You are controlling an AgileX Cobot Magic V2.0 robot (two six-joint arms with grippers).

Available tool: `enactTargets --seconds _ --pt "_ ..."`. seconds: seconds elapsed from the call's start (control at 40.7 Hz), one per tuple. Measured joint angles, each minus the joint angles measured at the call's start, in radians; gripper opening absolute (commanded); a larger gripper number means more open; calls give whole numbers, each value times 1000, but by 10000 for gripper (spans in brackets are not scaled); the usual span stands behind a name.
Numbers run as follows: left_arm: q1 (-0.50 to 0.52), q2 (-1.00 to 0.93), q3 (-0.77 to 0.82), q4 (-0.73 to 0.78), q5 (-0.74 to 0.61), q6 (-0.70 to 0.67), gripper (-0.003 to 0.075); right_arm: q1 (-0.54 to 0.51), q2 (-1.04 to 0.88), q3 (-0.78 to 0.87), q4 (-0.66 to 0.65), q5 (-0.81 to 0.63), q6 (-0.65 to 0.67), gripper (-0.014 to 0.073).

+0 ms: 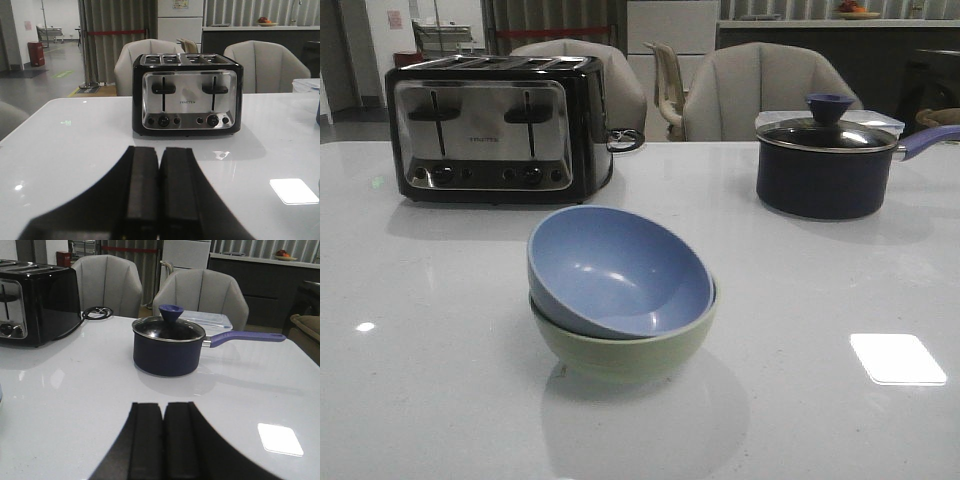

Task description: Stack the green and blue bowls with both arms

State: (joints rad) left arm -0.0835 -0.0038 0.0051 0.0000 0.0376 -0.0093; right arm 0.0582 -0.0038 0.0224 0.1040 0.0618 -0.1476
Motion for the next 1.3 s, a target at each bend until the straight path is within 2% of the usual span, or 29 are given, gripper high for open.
enactTargets --seconds 0.467,0.762,1.303 --pt "0 0 0 0 0 0 101 -30 -4 5 0 -20 3 34" --pt "0 0 0 0 0 0 101 -39 -4 5 -104 -62 163 34" --pt "0 0 0 0 0 0 100 -41 -4 5 -113 -69 175 34"
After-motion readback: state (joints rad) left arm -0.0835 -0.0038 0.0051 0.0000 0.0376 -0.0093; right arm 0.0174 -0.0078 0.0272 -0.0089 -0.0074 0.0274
